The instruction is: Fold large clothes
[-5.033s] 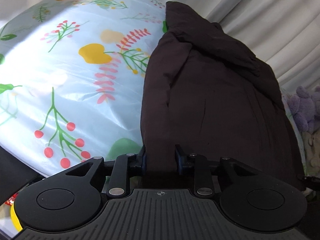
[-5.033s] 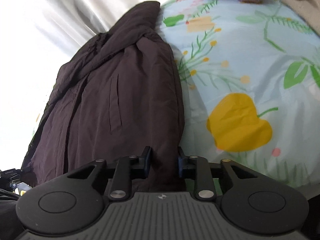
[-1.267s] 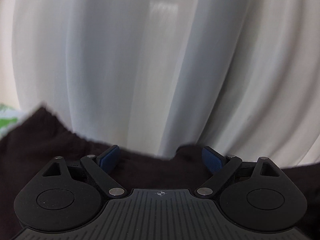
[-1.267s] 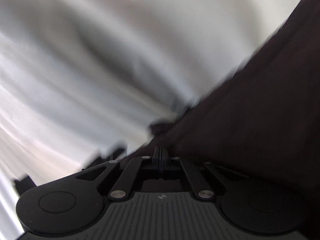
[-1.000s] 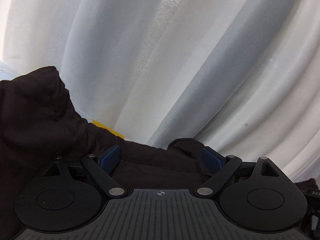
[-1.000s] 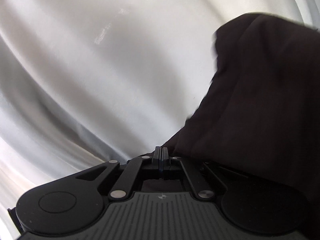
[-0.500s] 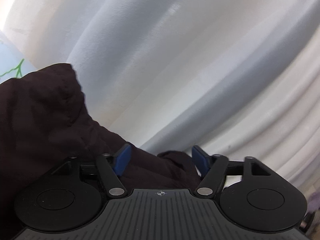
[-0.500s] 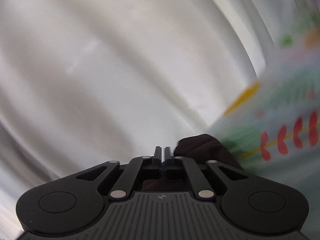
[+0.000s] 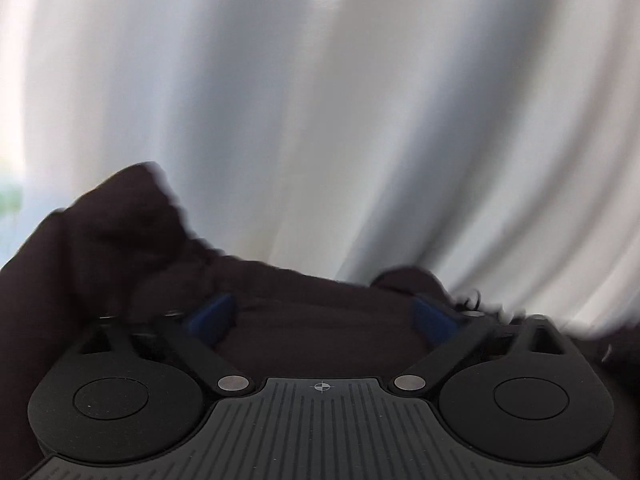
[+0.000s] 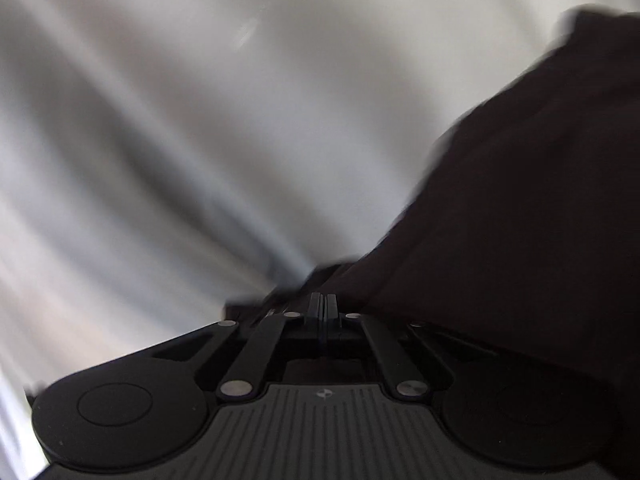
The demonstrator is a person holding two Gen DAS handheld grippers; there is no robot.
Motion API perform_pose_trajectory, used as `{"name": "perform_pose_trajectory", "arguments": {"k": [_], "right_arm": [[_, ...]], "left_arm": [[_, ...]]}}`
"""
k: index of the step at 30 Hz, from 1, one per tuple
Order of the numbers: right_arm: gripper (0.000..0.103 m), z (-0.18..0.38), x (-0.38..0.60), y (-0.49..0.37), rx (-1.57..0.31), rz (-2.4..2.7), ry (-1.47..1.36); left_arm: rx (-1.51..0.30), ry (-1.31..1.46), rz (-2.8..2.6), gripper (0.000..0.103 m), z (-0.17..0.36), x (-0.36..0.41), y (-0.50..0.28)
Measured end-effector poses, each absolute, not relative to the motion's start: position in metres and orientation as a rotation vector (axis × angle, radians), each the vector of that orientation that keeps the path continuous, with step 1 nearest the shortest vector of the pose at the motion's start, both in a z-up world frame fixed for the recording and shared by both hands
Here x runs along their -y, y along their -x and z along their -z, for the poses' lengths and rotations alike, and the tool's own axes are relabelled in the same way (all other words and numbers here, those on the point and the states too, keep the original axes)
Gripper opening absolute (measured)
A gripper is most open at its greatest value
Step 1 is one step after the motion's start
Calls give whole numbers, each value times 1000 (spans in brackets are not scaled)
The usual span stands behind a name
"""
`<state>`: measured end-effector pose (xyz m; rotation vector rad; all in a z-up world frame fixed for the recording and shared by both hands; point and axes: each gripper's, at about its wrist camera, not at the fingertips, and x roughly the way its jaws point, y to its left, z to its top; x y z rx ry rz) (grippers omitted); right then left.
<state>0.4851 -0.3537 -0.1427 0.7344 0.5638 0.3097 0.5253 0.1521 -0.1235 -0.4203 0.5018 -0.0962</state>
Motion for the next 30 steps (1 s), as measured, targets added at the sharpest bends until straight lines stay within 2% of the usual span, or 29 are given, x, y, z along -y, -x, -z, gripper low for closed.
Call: {"name": "perform_pose_trajectory", "arguments": {"k": [2,5,10,15,16,17,19,21,23,27,30], "right_arm": [[0,141,374,-481,-551,-264,-713],[0,137,398,-474,-536,-202,-681],[0,149,422,-472,-515,-188,-794],[0,134,419,-458,-538,-147,-755],[5,123,427,-456,-550,-135,-725],[11,114,427,-442,-548,-124,-682],[44,102,445,-389,-524,-103,-621],[57,86,456,-337,-527,-61,-582],[57,84,469,-289,-554,-35,-611],[59,99,491,-209,-618,33,-826],[59,123,495,-182,-640,33,-995]], "left_arm": [[-499,468,89,72,124,-169,-517],[-520,394,139,73,119,-170,-506],[-476,539,208,73,128,-203,-489],[-496,597,208,72,133,-207,-490],[-520,582,204,73,131,-205,-488],[-545,551,206,79,127,-205,-485],[-577,452,205,85,109,-210,-455],[-595,366,175,92,98,-207,-428],[-613,310,137,98,90,-207,-398],[-622,336,147,101,76,-215,-324],[-615,436,128,103,81,-229,-274]]}}
